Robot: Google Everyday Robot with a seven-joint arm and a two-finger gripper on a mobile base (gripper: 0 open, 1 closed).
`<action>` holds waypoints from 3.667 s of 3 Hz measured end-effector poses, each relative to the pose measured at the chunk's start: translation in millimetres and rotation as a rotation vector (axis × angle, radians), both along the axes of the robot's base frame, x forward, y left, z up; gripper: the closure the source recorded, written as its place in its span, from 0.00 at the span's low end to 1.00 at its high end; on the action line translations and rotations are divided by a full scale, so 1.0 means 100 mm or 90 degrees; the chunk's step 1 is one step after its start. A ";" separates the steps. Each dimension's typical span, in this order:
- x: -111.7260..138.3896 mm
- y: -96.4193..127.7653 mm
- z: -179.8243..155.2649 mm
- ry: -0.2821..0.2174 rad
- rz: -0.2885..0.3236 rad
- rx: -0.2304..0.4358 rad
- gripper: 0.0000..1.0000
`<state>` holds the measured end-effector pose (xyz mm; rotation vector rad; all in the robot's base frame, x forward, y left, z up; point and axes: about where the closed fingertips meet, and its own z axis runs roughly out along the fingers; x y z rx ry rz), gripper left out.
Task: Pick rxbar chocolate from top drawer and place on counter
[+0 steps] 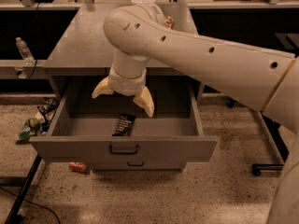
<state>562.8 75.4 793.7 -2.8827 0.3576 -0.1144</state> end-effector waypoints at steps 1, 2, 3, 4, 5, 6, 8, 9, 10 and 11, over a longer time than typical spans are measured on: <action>0.25 0.03 -0.24 0.000 0.006 -0.011 0.00; 0.58 0.11 -0.58 0.006 0.028 -0.030 0.00; 0.81 0.18 -0.95 0.018 0.032 -0.044 0.00; 0.94 0.21 -1.28 0.028 0.021 -0.050 0.00; 0.98 0.23 -1.52 0.026 0.016 -0.058 0.00; 0.94 0.27 -1.73 0.024 0.021 -0.080 0.00; 0.83 0.28 -1.93 0.035 0.015 -0.082 0.10; 0.79 0.25 -1.99 0.044 0.005 -0.077 0.20; 0.77 0.25 -2.02 0.048 0.006 -0.074 0.36; 0.77 0.25 -1.96 0.048 0.006 -0.074 0.58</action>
Offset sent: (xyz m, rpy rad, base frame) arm 0.0987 0.0237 -0.0988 -0.0814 0.0189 0.0934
